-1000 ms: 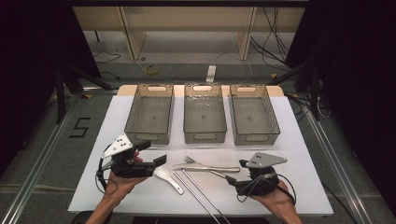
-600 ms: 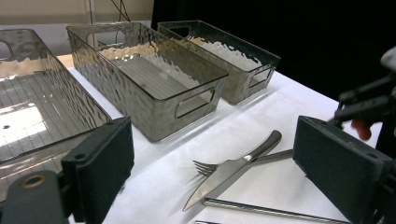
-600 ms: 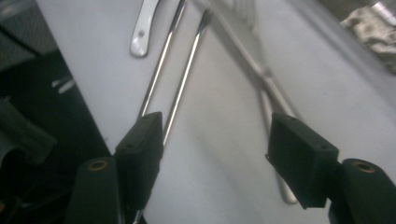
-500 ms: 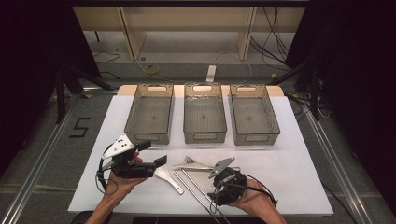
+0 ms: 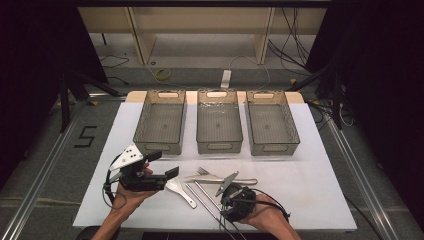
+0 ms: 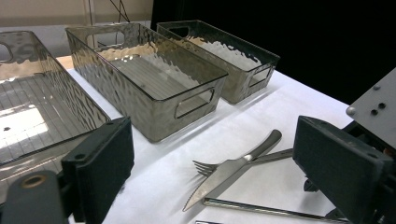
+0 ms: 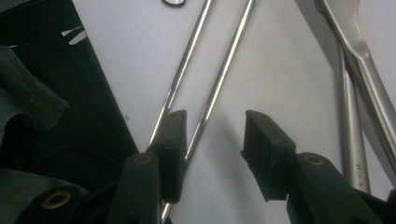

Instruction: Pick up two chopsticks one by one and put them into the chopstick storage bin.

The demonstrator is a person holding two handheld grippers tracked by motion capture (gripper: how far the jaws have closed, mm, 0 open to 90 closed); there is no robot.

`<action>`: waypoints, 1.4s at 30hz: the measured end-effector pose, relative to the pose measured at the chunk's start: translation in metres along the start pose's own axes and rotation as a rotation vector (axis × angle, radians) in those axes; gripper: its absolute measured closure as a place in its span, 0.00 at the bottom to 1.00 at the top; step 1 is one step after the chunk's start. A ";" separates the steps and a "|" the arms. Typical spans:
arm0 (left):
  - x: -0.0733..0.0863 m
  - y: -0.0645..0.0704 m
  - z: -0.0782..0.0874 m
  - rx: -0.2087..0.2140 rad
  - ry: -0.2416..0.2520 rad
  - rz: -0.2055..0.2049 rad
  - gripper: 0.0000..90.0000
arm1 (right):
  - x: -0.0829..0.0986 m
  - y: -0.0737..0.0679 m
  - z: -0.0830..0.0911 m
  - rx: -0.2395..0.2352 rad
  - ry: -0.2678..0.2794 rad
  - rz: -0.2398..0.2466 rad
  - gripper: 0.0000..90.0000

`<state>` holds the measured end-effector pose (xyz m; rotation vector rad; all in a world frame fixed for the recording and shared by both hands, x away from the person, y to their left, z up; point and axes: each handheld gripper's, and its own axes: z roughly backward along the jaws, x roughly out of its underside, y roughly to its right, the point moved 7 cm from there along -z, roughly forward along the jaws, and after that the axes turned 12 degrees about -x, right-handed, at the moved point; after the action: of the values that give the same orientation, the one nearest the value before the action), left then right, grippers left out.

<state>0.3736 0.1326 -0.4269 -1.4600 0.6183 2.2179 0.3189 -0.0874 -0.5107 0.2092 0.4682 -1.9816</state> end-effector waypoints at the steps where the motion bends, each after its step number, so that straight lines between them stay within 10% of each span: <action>1: 0.000 0.000 0.000 0.000 0.001 0.000 0.13 | 0.000 0.001 -0.001 0.003 0.001 0.017 0.69; 42: 0.000 0.001 0.000 0.005 0.001 0.002 0.13 | -0.004 0.012 -0.016 -0.023 -0.161 -0.007 0.96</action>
<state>0.3735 0.1317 -0.4265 -1.4584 0.6248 2.2158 0.3299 -0.0825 -0.5263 0.0333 0.3876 -1.9803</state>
